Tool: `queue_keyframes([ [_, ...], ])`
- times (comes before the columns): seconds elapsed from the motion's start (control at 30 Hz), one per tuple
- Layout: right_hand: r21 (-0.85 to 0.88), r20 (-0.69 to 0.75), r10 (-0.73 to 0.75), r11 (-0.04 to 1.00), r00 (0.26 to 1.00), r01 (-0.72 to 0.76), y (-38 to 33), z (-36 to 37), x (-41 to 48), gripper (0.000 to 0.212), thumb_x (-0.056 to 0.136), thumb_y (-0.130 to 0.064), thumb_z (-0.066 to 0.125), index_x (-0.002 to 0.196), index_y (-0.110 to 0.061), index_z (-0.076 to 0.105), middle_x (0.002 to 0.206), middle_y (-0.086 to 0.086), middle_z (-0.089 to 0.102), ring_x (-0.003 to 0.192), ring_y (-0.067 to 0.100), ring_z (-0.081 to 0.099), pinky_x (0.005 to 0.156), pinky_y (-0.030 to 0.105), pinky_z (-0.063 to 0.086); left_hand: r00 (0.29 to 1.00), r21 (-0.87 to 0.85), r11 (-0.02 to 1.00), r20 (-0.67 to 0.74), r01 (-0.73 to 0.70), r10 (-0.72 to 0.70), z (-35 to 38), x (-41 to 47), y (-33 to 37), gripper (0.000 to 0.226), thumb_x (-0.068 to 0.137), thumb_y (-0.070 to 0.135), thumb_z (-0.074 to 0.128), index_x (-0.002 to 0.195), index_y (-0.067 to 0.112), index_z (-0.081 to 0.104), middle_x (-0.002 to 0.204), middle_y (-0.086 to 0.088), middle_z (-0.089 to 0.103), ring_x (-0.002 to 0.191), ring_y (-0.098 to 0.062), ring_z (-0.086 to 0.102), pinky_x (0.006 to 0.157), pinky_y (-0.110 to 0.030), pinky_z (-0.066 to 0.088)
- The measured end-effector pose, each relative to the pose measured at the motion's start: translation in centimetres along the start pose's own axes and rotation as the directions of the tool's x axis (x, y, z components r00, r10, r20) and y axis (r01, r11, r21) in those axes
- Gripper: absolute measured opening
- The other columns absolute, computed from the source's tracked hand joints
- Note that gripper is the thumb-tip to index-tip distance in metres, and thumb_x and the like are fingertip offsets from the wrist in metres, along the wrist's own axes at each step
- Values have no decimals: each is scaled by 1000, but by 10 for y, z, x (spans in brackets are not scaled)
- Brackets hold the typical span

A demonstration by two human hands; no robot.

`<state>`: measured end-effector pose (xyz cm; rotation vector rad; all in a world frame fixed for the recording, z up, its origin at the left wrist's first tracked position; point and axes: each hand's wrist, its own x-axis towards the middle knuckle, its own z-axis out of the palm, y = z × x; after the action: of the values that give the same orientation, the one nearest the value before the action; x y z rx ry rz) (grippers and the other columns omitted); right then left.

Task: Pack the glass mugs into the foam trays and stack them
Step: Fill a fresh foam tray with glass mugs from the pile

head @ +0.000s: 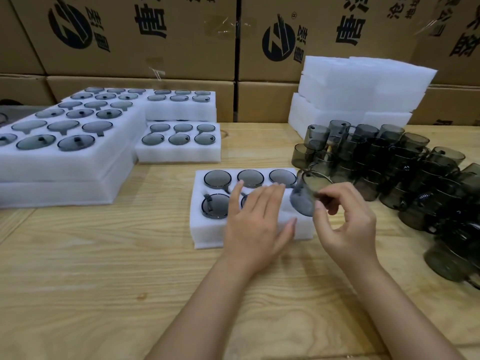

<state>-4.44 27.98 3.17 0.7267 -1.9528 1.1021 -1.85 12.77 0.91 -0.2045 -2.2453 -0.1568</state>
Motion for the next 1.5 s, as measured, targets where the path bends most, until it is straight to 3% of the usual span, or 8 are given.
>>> queue_keyframes([
  [0.2, 63, 36, -39, 997, 999, 37, -9, 11, -6, 13, 82, -12, 58, 85, 0, 60, 92, 6, 54, 82, 3, 45, 75, 14, 38, 991, -239, 962, 40, 136, -130, 0, 3, 11, 64, 85, 46, 49, 126, -3, 55, 110, -3, 69, 101, -18, 65, 110, -40, 19],
  [0.3, 41, 42, 70, 997, 997, -72, -8, 14, -6, 18, 79, -18, 70, 86, -7, 59, 116, 6, 45, 89, 11, 50, 82, 17, 40, 984, -236, 956, 5, 175, -179, 5, 3, 12, 56, 79, 38, 72, 117, -2, 61, 101, -2, 71, 92, -19, 67, 105, -36, 25],
  [0.43, 126, 120, 263, 953, 957, -277, -4, 15, -3, 21, 80, -15, 72, 88, -23, 54, 116, -17, 52, 117, 7, 50, 89, 28, 42, 988, -182, 972, 9, 151, -152, 7, 2, 12, 58, 82, 47, 51, 112, -1, 65, 96, -3, 72, 87, -20, 69, 99, -36, 32],
  [0.6, 189, 152, 351, 907, 924, -376, 3, 13, 3, 41, 77, -19, 75, 103, -39, 51, 105, -24, 58, 99, 0, 55, 87, 21, 44, 987, -116, 980, 46, 160, -156, 8, 0, 12, 62, 84, 51, 47, 115, -1, 64, 110, -5, 69, 96, -23, 68, 96, -36, 35],
  [0.83, 96, 289, 330, 924, 899, -370, 11, 14, 15, 54, 76, -17, 74, 124, -31, 51, 119, -22, 55, 112, -2, 50, 93, 8, 36, 964, -87, 963, 101, 254, -245, 4, 1, 16, 72, 82, 47, 48, 130, -7, 51, 113, -9, 68, 99, -28, 65, 98, -36, 36],
  [1.17, -125, 394, 312, 950, 864, -286, 11, 17, 19, 51, 78, -17, 72, 127, -12, 57, 121, -9, 54, 115, 13, 47, 93, 11, 30, 969, -97, 966, 95, 239, -230, 2, 2, 17, 60, 79, 31, 51, 126, -6, 56, 105, -11, 69, 101, -25, 65, 97, -34, 34],
  [1.33, -192, 416, 331, 943, 847, -274, 14, 21, 18, 53, 80, -22, 71, 130, -13, 55, 124, -6, 53, 113, 11, 41, 83, -7, 19, 969, -136, 962, 105, 235, -222, 1, 0, 16, 58, 71, 22, 62, 122, -4, 60, 104, -11, 69, 100, -26, 65, 97, -34, 31],
  [1.5, -161, 473, 353, 935, 807, -315, 17, 17, 20, 46, 83, -28, 68, 127, -19, 58, 114, -15, 51, 113, 8, 40, 89, 1, 23, 917, -263, 885, 221, 384, -333, -9, 12, 19, 58, 83, 32, 32, 132, 7, 53, 119, -6, 64, 115, -23, 54, 100, -33, 28],
])
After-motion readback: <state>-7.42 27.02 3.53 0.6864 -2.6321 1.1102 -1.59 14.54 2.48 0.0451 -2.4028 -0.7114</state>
